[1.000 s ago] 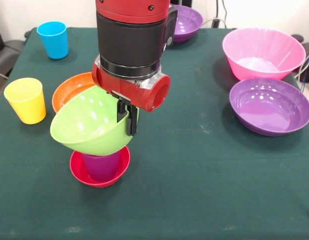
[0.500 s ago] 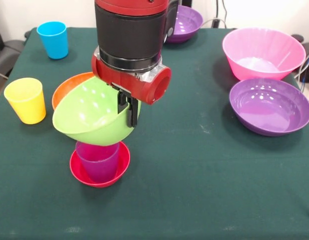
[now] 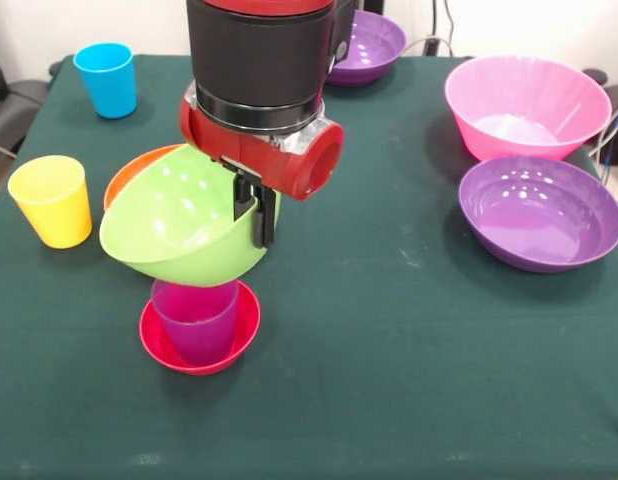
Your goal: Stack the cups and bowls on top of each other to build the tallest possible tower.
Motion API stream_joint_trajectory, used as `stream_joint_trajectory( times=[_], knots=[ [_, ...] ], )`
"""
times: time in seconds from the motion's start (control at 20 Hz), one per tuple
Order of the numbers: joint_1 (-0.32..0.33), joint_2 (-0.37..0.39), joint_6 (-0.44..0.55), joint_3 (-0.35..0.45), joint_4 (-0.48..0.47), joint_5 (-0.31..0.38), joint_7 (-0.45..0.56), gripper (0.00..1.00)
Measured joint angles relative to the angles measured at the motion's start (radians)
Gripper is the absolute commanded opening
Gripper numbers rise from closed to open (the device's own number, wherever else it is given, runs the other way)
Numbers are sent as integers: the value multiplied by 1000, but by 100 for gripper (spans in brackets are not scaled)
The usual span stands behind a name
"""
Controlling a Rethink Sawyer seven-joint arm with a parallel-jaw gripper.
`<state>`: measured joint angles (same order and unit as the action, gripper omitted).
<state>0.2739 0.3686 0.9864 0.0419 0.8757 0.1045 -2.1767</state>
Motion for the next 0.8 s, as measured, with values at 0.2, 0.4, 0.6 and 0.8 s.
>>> stream_joint_trajectory(
  times=[0.2, 0.4, 0.6, 0.8],
  knots=[
    [2, 0, 0, 3, -16, 2, 22, 0],
    [7, 0, 0, 6, -29, 4, 40, 0],
    [14, -2, 0, 14, -45, 5, 59, 0],
    [27, -3, 0, 24, -62, 8, 83, 0]
  ],
)
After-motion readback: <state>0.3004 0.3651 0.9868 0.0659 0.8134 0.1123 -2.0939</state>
